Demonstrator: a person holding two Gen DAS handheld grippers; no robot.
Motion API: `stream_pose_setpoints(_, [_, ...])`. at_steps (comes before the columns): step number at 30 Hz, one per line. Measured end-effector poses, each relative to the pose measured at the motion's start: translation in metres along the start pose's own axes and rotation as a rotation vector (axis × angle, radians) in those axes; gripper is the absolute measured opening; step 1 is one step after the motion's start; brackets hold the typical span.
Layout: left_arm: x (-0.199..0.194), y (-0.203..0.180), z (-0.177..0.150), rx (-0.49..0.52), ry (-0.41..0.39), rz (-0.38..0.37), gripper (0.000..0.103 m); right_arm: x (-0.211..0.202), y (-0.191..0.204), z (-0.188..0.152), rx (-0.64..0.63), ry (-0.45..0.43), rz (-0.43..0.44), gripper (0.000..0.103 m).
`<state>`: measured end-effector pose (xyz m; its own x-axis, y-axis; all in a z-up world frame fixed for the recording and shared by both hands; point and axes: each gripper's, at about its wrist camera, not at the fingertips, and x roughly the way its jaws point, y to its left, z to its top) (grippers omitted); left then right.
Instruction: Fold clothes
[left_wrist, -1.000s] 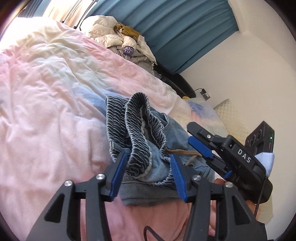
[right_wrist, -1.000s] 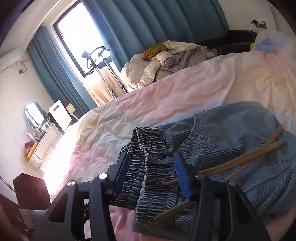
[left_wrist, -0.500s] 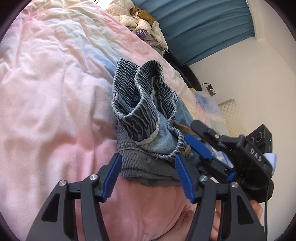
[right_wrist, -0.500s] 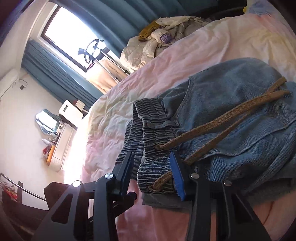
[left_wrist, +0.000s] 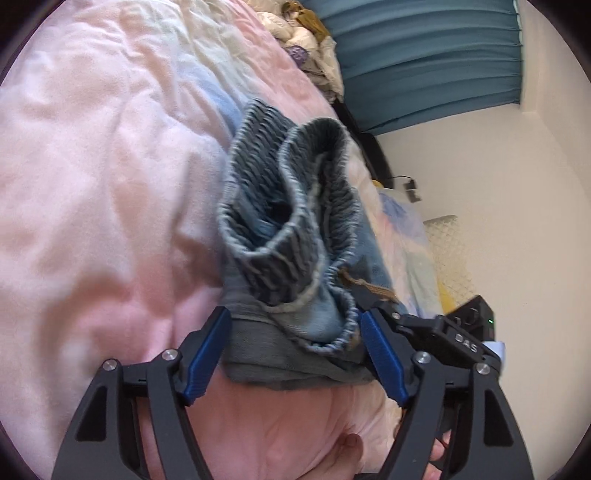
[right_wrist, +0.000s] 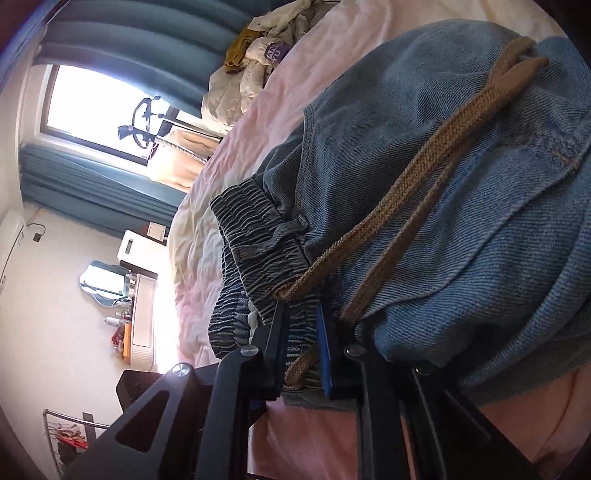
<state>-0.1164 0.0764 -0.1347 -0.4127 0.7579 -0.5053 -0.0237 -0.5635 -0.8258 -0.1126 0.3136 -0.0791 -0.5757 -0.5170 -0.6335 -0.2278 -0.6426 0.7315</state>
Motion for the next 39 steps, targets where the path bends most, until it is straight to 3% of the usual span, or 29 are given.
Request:
stream_pose_setpoints(4, [0.003,0.008,0.002,-0.042,0.012,0.001,0.075,-0.001,-0.001,0.001,0.007,-0.005,0.006,0.014])
stream_pose_setpoints(11, [0.024,-0.003,0.001,0.012,0.037,0.004,0.078,-0.002,-0.004,0.003,0.028,-0.012,0.029,0.017])
stream_pose_setpoints(14, [0.023,-0.002,0.005,0.005,0.053,-0.044,0.078,-0.004,-0.005,0.004,0.043,-0.016,0.045,0.017])
stream_pose_setpoints(19, [0.012,-0.018,0.005,0.033,0.054,-0.210,0.079,-0.008,-0.006,0.005,0.077,-0.015,0.069,0.019])
stream_pose_setpoints(23, [0.023,-0.032,0.003,0.125,0.078,-0.101,0.080,-0.010,-0.008,0.006,0.102,-0.011,0.082,0.019])
stream_pose_setpoints(29, [0.048,-0.032,0.006,0.126,0.150,-0.008,0.080,-0.039,-0.005,0.011,0.095,-0.042,0.118,0.023])
stream_pose_setpoints(30, [0.052,-0.032,0.007,0.126,0.157,0.003,0.080,-0.052,-0.004,0.016,0.072,-0.069,0.104,0.025])
stream_pose_setpoints(34, [0.054,-0.033,0.005,0.131,0.157,0.014,0.080,-0.111,-0.013,0.041,-0.064,-0.224,-0.093,0.032])
stream_pose_setpoints(38, [0.058,-0.033,0.006,0.135,0.153,0.029,0.079,-0.142,-0.045,0.075,-0.188,-0.284,-0.309,0.041])
stream_pose_setpoints(39, [0.058,-0.033,0.006,0.138,0.151,0.036,0.078,-0.144,-0.057,0.083,-0.188,-0.274,-0.324,0.047])
